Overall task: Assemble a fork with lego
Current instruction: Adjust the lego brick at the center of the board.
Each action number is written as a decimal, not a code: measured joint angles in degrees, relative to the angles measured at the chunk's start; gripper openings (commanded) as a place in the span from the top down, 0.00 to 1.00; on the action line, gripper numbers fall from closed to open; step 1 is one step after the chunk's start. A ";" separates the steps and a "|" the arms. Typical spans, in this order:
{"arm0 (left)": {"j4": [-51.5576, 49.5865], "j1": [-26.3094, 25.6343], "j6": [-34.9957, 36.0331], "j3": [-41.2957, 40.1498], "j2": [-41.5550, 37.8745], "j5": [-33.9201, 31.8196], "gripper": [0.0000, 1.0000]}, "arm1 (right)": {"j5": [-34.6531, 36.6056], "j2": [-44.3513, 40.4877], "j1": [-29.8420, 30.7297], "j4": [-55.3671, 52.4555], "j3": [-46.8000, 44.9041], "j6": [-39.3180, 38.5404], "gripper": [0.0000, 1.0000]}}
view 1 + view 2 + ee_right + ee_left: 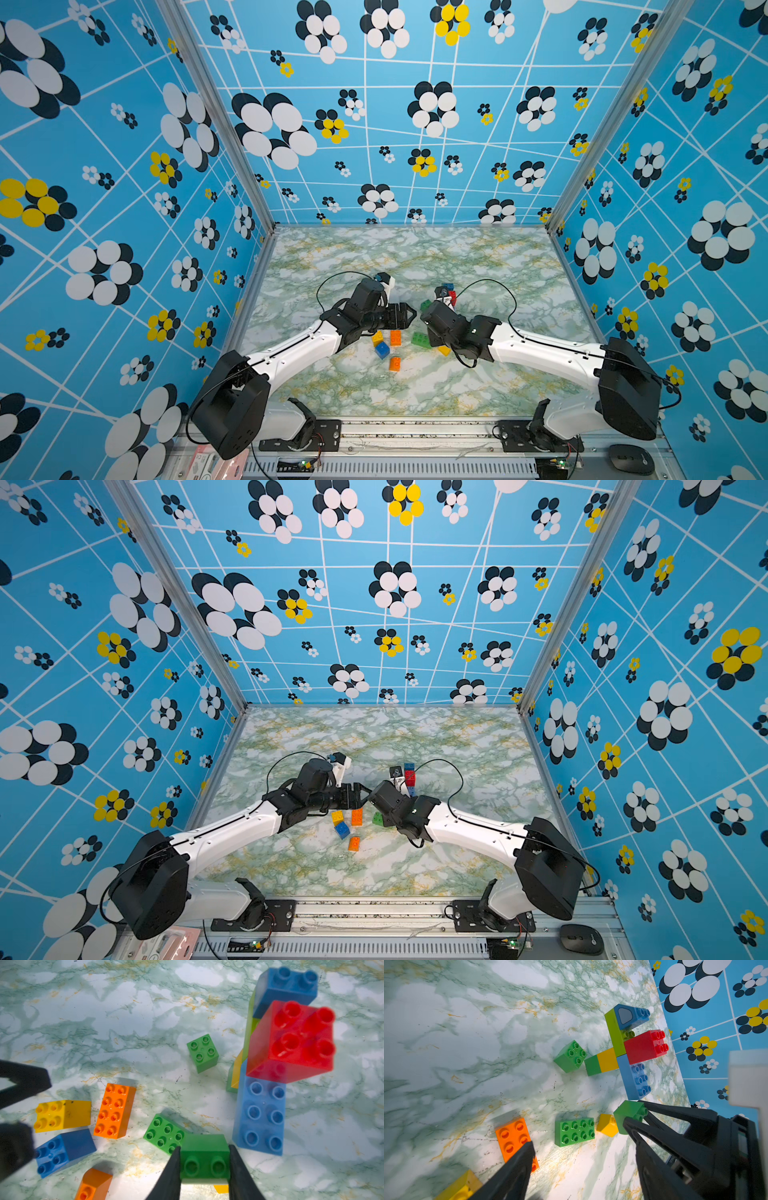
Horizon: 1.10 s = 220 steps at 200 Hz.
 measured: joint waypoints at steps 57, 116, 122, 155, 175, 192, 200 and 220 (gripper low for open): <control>-0.02 -0.02 0.00 0.00 0.00 -0.13 0.20 | 2.32 0.00 -0.11 -2.73 0.00 1.88 0.77; -0.04 0.00 0.00 0.00 0.00 -0.15 0.20 | 3.10 -0.04 -0.11 -4.22 0.00 2.27 0.78; -0.07 0.00 0.00 0.00 0.00 -0.15 0.20 | 3.21 -0.07 -0.11 -4.44 0.00 2.49 0.78; -0.15 0.00 0.00 0.00 0.00 -0.13 0.20 | 4.07 -1.07 -0.11 -5.16 -0.15 3.34 0.78; -0.13 -0.02 0.00 0.00 0.00 -0.13 0.20 | 4.33 -2.10 -0.15 -5.49 -0.46 3.76 0.78; -0.13 -0.02 0.00 0.00 0.04 -0.11 0.20 | 4.50 -2.69 -0.20 -6.05 -0.87 4.22 0.78; -0.15 -0.02 0.00 0.00 0.09 -0.11 0.20 | 4.66 -2.82 -0.26 -6.27 -1.07 4.42 0.78; -0.13 -0.02 0.00 0.00 0.33 -0.11 0.20 | 5.03 -2.84 -0.59 -6.60 -1.33 4.61 0.79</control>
